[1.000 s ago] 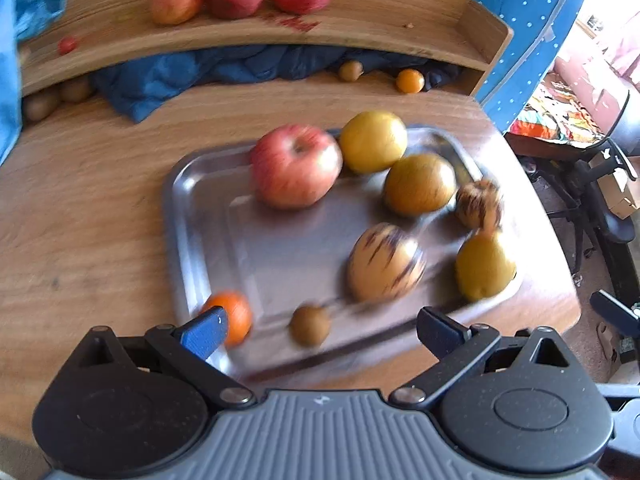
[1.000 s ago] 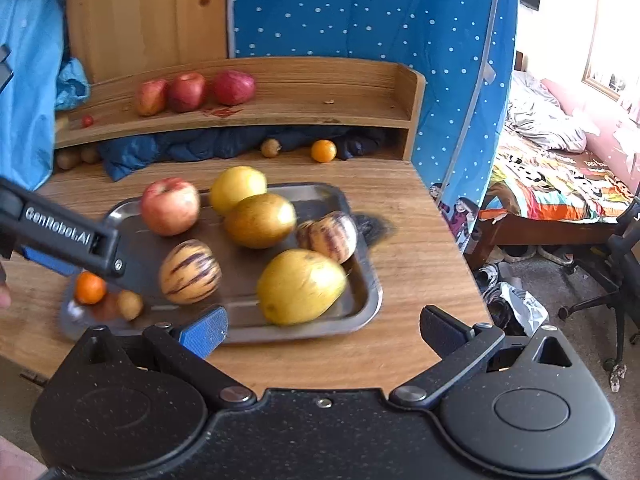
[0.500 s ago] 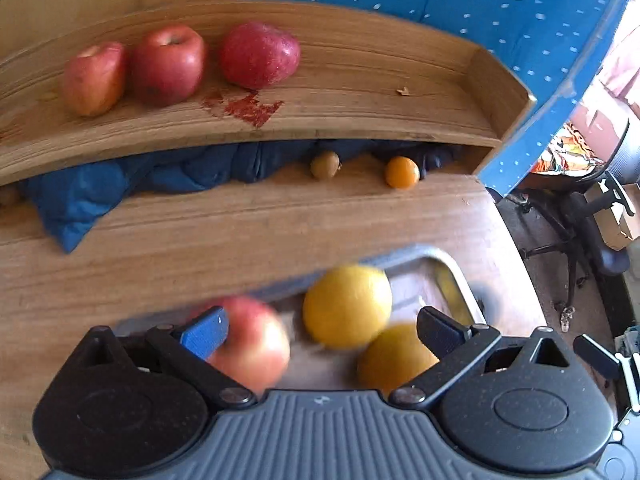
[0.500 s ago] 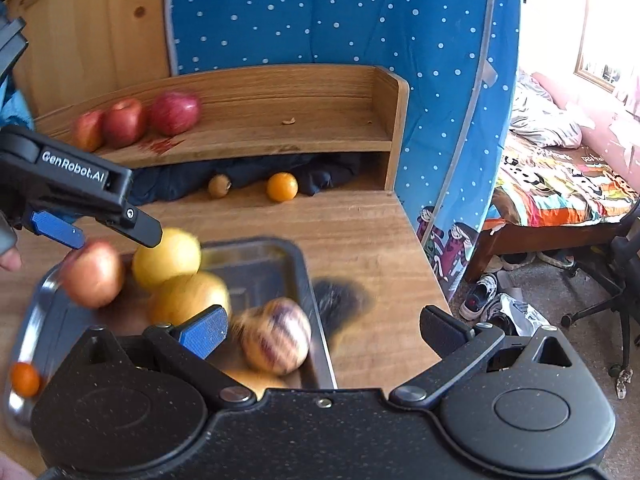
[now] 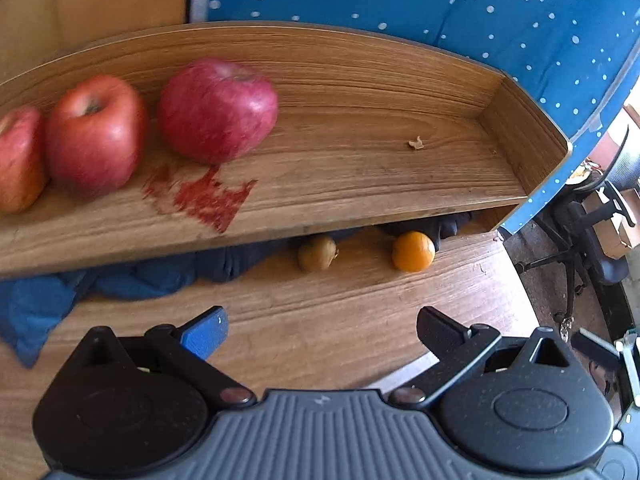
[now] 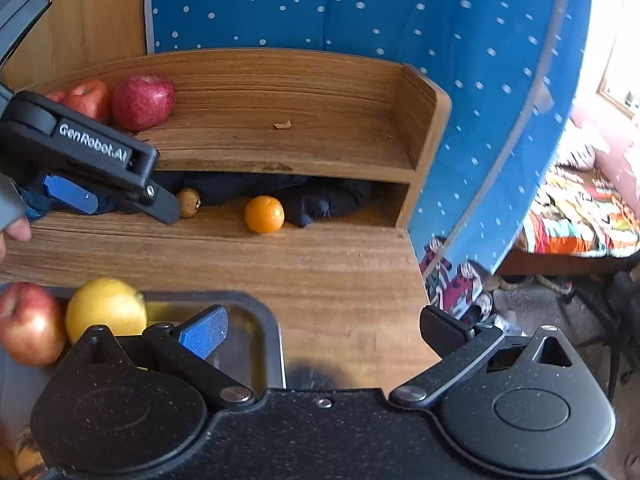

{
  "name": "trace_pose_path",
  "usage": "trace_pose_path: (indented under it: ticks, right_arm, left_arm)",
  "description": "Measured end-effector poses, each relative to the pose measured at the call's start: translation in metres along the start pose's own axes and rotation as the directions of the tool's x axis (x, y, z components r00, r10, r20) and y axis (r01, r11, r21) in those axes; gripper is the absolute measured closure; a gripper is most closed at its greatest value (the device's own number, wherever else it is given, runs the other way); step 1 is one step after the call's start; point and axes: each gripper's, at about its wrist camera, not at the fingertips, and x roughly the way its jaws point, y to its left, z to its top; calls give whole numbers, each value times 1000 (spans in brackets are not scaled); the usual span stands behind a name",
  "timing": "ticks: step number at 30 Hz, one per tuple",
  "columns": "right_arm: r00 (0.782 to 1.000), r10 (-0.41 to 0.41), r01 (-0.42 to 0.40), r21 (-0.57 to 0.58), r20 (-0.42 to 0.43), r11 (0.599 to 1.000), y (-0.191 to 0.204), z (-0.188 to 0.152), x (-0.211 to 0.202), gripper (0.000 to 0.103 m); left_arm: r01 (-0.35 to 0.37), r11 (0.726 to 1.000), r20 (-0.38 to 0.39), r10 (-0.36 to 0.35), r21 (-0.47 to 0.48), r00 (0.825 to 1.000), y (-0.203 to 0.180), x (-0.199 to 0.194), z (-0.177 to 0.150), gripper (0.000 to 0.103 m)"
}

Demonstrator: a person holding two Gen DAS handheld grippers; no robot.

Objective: Organize fruits
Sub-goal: 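Move the left tool to a kiwi while the right tool reaches a tangerine, then close the left tool on the kiwi while the right tool grips the tangerine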

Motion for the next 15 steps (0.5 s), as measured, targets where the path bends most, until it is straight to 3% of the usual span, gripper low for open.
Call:
trace_pose_path:
  ticks: [8,12,15]
  right_arm:
    - [999,-40,39,-92,-3,995,7,15,24,1]
    - [1000,-30,30,-117,4,993,11,21,35,2]
    - [1000,2,-1,-139,11,990,16,28,44,9]
  left_arm:
    - [54,998,33,-54,-10,998,-5,15,6,1]
    - [58,998,68,-57,-13,996,-4,20,9,9]
    - [72,997,82,-70,-18,994,-2,25,11,15]
